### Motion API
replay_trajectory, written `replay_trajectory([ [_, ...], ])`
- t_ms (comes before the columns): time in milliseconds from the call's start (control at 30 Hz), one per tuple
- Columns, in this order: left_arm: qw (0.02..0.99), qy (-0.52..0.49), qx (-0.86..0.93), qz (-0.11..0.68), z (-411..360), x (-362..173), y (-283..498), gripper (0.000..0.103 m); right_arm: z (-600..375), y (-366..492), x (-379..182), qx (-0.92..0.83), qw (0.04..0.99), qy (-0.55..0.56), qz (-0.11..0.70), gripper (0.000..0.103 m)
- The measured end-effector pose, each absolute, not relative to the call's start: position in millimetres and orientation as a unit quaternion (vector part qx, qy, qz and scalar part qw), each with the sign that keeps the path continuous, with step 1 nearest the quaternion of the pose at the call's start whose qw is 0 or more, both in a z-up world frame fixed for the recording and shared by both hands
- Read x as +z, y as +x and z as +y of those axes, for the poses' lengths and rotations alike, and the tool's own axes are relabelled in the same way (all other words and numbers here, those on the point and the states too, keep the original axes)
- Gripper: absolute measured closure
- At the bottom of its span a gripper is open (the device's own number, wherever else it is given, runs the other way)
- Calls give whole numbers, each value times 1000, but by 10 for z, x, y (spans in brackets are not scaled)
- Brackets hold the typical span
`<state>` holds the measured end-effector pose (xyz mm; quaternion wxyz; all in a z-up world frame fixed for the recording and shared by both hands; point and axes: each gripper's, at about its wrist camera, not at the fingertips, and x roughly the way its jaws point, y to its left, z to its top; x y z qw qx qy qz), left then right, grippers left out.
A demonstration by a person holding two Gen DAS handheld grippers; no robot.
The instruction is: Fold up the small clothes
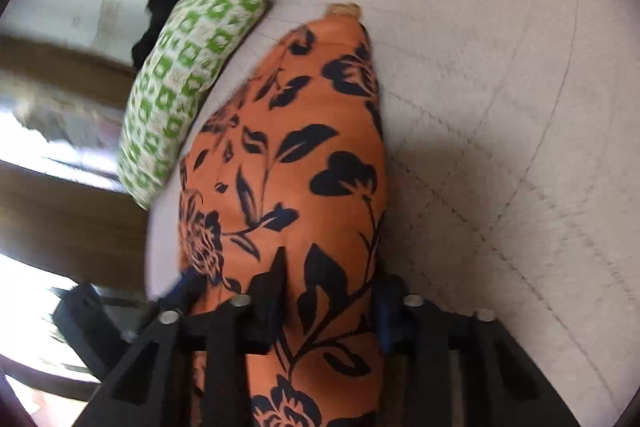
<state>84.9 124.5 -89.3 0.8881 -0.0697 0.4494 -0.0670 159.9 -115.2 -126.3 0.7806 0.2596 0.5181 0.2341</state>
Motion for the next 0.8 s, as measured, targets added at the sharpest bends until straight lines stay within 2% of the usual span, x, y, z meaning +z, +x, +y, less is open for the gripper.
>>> replay_trajectory([
  [67,889,-62,-63,449,1228,-893,852,70,-1211,1630,-1385,231,767,288,524,64],
  [100,889,-63,-65,448,1235,-889,847,70,-1257,1661,-1382,242,755,315,522,57],
  [133,889,-66,-67,448,1249,-892,847,70,-1275,1656,-1360,246,749,319,526,42],
  [167,888,-71,-68,449,1262,-892,850,70,-1291,1645,-1338,250,744,320,530,33],
  [300,887,-75,-67,450,1258,-886,858,70,-1465,1787,-1246,245,756,348,498,30],
  [400,888,-73,-69,450,1257,-882,857,70,-1411,2153,-1444,259,719,382,519,30],
  [433,887,-76,-70,450,1267,-880,859,70,-1359,2238,-1491,260,715,381,526,52],
  [467,887,-80,-71,450,1278,-877,856,70,-1313,2264,-1453,249,726,368,524,67],
  [500,886,-83,-71,450,1284,-876,853,70,-1263,2189,-1255,238,765,328,501,76],
  [567,885,-89,-71,451,1289,-879,867,70,-1110,2067,-1015,221,815,257,470,77],
  [600,885,-88,-71,451,1278,-878,875,70,-1079,2079,-1140,201,811,249,490,77],
  [667,887,-78,-70,449,1255,-877,869,69,-1159,2139,-1363,195,783,294,513,68],
  [700,888,-74,-71,449,1257,-877,860,69,-1219,2114,-1330,195,782,307,506,56],
  [733,888,-75,-73,448,1264,-874,851,69,-1243,2052,-1225,176,795,290,502,32],
  [800,887,-86,-74,448,1290,-862,845,69,-1241,1890,-984,165,826,257,474,29],
])
